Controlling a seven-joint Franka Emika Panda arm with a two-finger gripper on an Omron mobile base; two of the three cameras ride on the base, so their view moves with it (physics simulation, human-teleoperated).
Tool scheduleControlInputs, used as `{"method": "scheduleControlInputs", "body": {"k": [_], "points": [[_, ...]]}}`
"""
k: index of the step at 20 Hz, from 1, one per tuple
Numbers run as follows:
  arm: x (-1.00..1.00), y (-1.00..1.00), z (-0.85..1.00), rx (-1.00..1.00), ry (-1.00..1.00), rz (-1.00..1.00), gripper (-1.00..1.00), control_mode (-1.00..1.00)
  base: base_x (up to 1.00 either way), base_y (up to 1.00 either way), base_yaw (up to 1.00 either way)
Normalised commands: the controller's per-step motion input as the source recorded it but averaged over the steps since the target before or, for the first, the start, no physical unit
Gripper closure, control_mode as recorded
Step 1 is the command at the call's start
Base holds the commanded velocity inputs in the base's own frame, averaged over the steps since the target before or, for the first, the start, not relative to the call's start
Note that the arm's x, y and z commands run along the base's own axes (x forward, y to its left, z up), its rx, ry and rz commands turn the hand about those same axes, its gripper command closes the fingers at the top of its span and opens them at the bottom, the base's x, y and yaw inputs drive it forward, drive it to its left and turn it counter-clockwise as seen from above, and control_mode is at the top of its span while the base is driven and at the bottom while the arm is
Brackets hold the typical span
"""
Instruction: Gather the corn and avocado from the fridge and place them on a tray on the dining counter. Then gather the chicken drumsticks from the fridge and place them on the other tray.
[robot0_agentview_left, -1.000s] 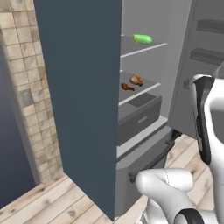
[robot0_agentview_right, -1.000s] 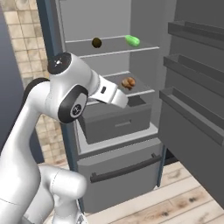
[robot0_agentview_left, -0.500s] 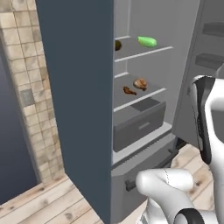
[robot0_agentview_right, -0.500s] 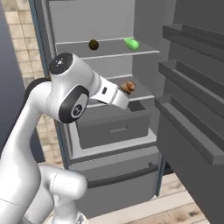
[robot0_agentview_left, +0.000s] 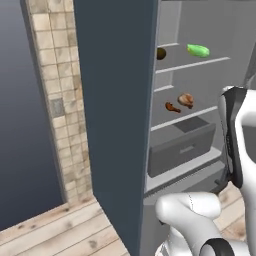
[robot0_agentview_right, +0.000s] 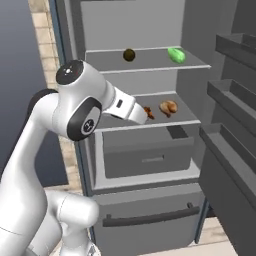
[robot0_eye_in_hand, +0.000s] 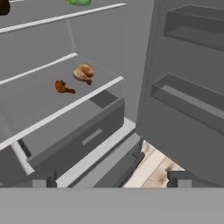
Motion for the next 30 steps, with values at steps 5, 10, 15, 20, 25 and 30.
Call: {"method": "scheduleControlInputs", "body": {"k": [5,10,15,20,25,30], "points": [[0.0,0.0,0.0,0.0,0.0,0.0,-1.0,1.0,0.18,-0.32,0.28],[0.0,0.0,0.0,0.0,0.0,0.0,-1.0,1.0,0.13,-0.46,0.27],[0.0,0.0,0.0,0.0,0.0,0.0,-1.0,1.0,0.04,-0.51,0.26],[0.0,0.0,0.0,0.0,0.0,0.0,-1.0,1.0,0.13,-0.35,0.25],[0.0,0.0,0.0,0.0,0.0,0.0,-1.0,1.0,0.18,-0.17,0.24],[0.0,0.0,0.0,0.0,0.0,0.0,-1.0,1.0,0.14,-0.19,0.23]]}}
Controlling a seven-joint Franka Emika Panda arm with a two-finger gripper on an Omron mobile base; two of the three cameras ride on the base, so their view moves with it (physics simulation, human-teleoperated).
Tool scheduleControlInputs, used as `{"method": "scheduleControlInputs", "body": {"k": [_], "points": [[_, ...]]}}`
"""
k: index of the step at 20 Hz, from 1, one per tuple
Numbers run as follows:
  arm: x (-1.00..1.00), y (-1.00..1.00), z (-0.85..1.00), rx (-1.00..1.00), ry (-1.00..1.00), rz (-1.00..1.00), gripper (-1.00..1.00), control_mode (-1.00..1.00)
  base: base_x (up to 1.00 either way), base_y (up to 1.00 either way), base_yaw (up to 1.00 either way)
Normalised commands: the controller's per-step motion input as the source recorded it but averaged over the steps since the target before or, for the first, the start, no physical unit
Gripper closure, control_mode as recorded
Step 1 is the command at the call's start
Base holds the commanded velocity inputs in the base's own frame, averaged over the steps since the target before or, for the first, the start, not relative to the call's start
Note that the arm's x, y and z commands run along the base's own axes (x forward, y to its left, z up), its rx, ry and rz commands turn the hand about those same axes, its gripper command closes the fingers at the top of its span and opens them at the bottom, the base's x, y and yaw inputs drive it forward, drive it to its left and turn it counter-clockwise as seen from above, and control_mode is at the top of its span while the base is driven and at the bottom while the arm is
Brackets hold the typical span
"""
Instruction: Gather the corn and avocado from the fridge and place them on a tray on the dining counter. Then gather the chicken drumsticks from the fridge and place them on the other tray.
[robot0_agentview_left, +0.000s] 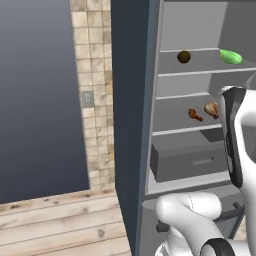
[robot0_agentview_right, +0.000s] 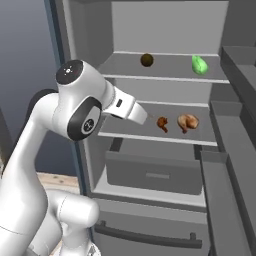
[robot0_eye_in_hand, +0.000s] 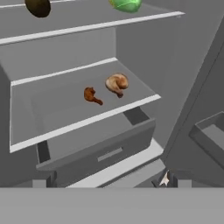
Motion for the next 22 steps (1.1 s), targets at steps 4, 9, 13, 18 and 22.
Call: {"method": "scheduleControlInputs", "body": {"k": [4,9,13,18,22], "points": [[0.15,-0.11,-0.14,0.0,0.0,0.07,-1.0,-1.0,0.09,-0.14,0.09],[0.33,-0.23,-0.47,0.0,0.03,0.14,-1.0,-1.0,0.0,0.0,0.0],[0.52,-0.08,-0.59,0.0,0.07,0.11,-1.0,-1.0,0.0,0.0,0.0],[0.71,0.1,-0.41,-0.04,0.08,0.02,-1.0,-1.0,0.0,0.0,0.0],[0.69,0.02,-0.33,0.0,0.09,0.0,-1.0,-1.0,0.0,0.0,0.0]]}}
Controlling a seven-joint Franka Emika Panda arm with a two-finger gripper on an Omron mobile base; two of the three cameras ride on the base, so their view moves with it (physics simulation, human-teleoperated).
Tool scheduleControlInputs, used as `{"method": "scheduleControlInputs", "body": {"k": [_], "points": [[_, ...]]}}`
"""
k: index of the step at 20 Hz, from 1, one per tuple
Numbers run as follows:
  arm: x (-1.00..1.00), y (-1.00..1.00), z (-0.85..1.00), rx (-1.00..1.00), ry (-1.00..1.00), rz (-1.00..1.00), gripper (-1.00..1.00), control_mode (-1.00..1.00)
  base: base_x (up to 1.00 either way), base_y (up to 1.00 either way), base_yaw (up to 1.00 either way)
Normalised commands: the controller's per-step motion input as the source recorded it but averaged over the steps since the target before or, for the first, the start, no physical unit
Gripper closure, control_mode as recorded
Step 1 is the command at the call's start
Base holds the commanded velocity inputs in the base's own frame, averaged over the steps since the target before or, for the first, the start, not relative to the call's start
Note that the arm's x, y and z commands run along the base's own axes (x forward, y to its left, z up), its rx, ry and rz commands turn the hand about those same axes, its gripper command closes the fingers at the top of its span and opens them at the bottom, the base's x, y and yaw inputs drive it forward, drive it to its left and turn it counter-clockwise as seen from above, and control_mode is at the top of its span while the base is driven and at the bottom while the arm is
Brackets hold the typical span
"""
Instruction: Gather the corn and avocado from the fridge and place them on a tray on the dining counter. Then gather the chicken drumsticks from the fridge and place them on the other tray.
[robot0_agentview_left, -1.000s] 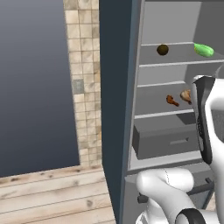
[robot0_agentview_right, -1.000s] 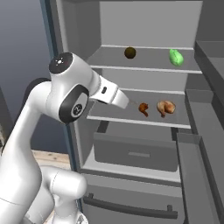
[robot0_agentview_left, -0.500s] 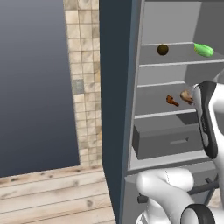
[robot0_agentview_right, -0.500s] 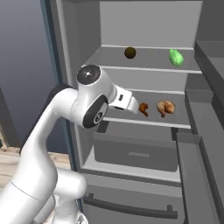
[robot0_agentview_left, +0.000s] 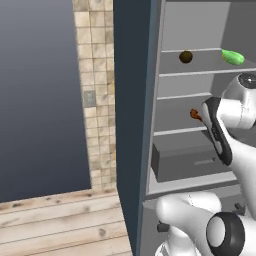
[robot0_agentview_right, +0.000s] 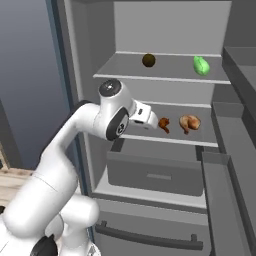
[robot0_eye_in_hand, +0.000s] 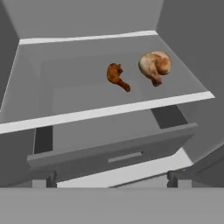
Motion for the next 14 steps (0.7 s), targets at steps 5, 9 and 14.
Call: {"method": "scheduleControlInputs", "body": {"k": [5,9,14], "points": [[0.56,-0.11,-0.23,0.0,0.01,0.02,-1.0,-1.0,0.0,0.0,0.0],[0.56,-0.14,-0.2,0.0,0.01,0.03,-1.0,-1.0,0.0,0.0,0.0],[0.46,-0.2,-0.32,0.0,0.01,0.04,-1.0,-1.0,0.0,0.0,0.0]]}}
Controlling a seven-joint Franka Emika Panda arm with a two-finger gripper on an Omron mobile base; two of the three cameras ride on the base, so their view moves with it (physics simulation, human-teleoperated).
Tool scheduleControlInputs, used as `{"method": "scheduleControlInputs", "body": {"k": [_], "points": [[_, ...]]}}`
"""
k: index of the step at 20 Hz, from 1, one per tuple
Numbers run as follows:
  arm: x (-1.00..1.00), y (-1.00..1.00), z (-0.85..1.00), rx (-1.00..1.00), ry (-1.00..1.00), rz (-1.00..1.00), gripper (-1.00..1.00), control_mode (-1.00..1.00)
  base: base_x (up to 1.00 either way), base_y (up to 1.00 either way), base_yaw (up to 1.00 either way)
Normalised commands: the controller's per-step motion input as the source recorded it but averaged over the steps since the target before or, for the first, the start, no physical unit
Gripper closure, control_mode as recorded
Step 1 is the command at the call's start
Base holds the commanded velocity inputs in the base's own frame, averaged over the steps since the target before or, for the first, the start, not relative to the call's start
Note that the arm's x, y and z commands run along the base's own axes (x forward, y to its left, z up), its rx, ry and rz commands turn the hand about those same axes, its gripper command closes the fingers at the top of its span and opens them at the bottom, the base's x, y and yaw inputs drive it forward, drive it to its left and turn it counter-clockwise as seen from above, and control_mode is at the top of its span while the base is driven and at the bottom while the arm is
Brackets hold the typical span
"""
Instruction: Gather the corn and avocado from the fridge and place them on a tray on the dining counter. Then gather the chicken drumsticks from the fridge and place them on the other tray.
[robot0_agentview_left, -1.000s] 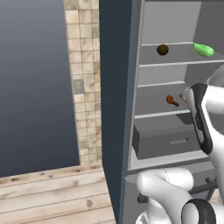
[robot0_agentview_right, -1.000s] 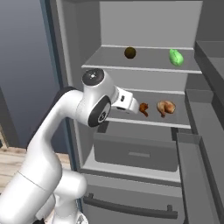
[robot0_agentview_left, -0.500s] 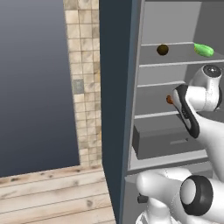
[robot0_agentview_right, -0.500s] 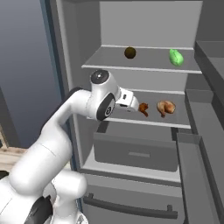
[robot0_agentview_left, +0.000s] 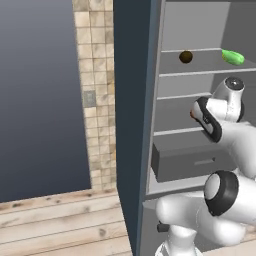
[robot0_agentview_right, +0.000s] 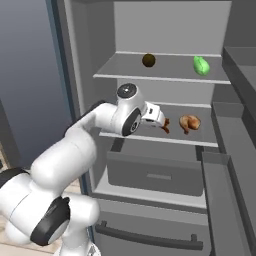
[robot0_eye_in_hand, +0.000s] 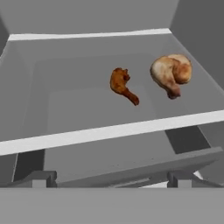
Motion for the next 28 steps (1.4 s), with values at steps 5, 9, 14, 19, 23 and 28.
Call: {"method": "scheduleControlInputs", "body": {"k": [5,9,14,19,23,28], "points": [[0.45,-0.28,-0.37,0.0,0.02,0.04,-1.0,-1.0,0.0,0.0,0.0],[0.54,-0.19,-0.35,0.0,0.03,0.01,-1.0,-1.0,0.0,0.0,0.0],[0.6,-0.09,-0.26,0.0,0.04,0.01,-1.0,-1.0,0.0,0.0,0.0],[0.53,-0.12,-0.14,0.0,0.02,0.01,-1.0,-1.0,0.0,0.0,0.0],[0.38,-0.07,-0.17,0.0,0.03,0.01,-1.0,-1.0,0.0,0.0,0.0],[0.37,0.0,-0.19,0.0,0.02,0.01,-1.0,-1.0,0.0,0.0,0.0]]}}
